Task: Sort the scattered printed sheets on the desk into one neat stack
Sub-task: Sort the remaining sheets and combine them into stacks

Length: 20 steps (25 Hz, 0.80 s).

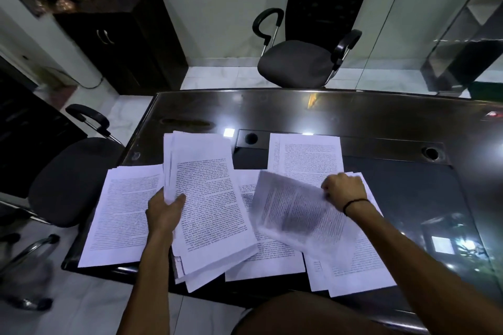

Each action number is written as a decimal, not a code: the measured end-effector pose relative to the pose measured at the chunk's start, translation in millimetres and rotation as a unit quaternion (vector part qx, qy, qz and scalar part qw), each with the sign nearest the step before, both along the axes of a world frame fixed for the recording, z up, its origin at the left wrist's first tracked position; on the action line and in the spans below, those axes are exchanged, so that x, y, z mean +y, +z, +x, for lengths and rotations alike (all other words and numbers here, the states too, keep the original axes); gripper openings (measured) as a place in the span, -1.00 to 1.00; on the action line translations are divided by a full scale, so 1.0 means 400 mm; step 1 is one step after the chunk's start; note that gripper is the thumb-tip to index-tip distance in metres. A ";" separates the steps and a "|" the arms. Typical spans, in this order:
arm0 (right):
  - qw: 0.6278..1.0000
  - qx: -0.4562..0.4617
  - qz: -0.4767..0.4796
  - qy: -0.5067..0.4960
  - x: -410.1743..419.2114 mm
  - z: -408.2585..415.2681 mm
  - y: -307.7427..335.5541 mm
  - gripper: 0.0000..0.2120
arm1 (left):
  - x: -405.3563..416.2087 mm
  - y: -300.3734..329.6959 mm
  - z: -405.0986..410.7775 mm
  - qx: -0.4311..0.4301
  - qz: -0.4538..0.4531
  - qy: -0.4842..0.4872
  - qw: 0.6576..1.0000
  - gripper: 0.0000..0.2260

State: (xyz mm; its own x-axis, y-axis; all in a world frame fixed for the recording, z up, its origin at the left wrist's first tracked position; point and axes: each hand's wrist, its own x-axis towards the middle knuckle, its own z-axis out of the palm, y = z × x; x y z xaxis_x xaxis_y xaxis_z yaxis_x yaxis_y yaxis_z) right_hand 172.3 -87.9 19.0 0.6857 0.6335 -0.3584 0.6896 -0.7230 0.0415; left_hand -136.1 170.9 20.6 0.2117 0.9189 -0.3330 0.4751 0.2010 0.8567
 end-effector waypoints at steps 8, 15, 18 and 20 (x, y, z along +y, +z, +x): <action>0.894 -0.173 0.241 0.335 0.223 -0.085 0.188 -0.68 | -0.024 0.081 0.176 0.045 0.073 -0.189 0.978 -0.74; 0.929 -0.139 0.282 0.196 0.314 -0.232 0.082 -0.33 | -0.142 0.035 0.220 -0.067 -0.084 -0.127 0.986 -0.92; 0.957 -0.064 0.283 -0.007 0.281 -0.211 0.082 -0.01 | -0.120 0.015 0.171 -0.128 -0.170 -0.072 0.975 -0.74; 0.954 0.070 0.245 -0.159 0.252 -0.164 0.070 0.01 | -0.097 0.013 0.134 -0.144 -0.186 -0.059 0.970 -0.75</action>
